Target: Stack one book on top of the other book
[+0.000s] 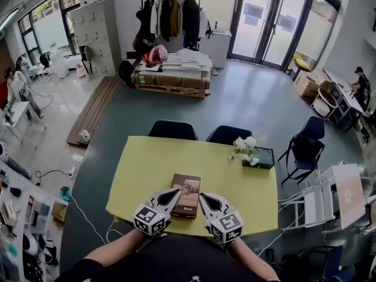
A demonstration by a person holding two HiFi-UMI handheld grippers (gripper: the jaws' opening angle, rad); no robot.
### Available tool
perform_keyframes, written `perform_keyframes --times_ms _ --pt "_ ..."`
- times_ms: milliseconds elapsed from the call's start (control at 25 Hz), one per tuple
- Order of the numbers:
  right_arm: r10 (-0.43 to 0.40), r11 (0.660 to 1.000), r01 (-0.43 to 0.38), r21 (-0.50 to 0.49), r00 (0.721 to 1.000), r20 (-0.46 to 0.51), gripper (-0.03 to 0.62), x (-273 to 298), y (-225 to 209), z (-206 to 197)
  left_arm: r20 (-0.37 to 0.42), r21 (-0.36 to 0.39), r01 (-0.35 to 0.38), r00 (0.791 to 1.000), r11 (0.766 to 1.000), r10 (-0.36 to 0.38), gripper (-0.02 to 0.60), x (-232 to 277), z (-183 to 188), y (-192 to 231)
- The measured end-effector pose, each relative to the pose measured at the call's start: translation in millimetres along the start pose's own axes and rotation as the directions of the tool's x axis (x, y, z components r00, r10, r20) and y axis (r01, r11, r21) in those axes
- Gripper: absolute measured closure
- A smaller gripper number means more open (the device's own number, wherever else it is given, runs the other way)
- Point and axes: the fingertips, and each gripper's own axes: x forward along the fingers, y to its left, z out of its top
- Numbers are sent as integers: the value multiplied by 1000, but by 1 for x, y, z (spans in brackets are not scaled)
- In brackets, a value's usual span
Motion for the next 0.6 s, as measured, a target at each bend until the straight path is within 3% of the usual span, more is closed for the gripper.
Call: perform_keyframes --times_ms 600 --pt "-20 1000 20 -15 1000 4 580 9 8 3 -7 8 -16 1000 1000 16 572 -15 -3 10"
